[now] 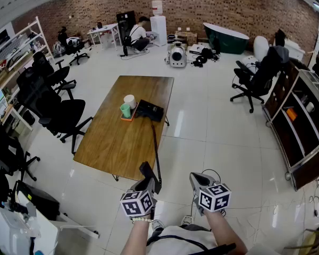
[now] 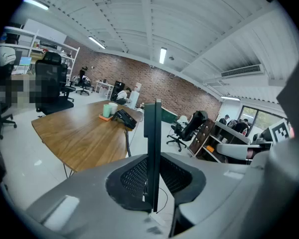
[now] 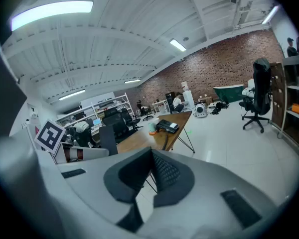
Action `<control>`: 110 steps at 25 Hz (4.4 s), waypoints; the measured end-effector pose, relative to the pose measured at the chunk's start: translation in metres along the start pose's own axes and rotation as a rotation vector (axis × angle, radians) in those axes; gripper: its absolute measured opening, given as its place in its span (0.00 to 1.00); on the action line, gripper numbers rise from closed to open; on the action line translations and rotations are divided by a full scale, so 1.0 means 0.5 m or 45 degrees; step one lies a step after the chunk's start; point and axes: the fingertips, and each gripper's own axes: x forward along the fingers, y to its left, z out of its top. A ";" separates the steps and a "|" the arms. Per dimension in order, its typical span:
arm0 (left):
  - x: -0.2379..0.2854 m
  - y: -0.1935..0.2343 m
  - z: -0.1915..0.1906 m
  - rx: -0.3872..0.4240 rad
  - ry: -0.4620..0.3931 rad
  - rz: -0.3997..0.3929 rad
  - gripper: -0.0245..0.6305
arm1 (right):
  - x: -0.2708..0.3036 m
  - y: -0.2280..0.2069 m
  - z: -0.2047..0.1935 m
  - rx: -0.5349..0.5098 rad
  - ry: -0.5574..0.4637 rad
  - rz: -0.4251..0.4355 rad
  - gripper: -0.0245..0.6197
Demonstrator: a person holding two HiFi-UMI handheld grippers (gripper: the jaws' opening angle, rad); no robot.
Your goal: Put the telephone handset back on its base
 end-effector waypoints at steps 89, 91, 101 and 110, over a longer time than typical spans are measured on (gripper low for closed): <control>0.834 0.384 0.304 -0.903 -0.437 -0.266 0.14 | 0.723 -0.406 0.308 0.007 0.287 0.151 0.05; 0.838 0.385 0.304 -0.879 -0.418 -0.262 0.14 | 0.721 -0.411 0.308 0.012 0.286 0.145 0.05; 0.849 0.386 0.287 -0.930 -0.432 -0.300 0.14 | 0.705 -0.426 0.291 0.027 0.302 0.115 0.05; 0.857 0.399 0.271 -0.878 -0.332 -0.233 0.23 | 0.695 -0.409 0.277 0.040 0.304 0.125 0.05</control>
